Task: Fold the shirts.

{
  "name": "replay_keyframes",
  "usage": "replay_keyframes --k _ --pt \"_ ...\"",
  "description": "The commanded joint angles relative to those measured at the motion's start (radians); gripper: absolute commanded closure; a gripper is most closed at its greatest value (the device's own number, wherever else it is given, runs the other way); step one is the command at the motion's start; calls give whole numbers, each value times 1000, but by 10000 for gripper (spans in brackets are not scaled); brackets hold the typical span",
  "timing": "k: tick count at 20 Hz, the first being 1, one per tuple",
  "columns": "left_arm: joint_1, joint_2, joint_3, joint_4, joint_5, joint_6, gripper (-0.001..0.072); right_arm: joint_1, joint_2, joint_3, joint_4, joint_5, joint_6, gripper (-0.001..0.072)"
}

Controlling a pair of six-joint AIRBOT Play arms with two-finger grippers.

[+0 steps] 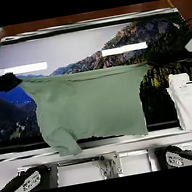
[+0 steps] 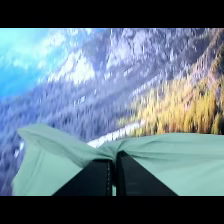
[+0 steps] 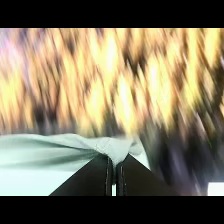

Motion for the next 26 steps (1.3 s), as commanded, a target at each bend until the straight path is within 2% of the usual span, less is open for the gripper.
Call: replay_keyframes --k 1,5,9,11,14,17,22,24,26 --pt "-3 -185 -19 -179 283 75 666 58 -119 -11 108 -417 0 647" --pt "-29 -304 -19 -199 455 75 666 94 -184 -11 106 -596 0 647" --pt "-64 -384 -19 -198 536 90 666 94 -254 -11 107 -586 0 647" --pt "-75 -419 -19 -198 500 101 666 94 -286 -11 106 -519 0 647" --pt "-77 -443 -19 -189 401 251 665 94 -317 -11 53 -440 0 647" --pt "-70 -442 -16 -146 324 277 666 87 -312 -11 47 -376 3 648" --pt "-67 -456 -13 70 55 227 666 88 -323 -13 -36 -98 16 648" --pt "-68 -473 -13 94 -16 226 667 88 -343 -13 -62 -42 23 648" --pt "-68 -480 -12 146 -42 164 667 88 -349 -13 -71 -16 24 648"
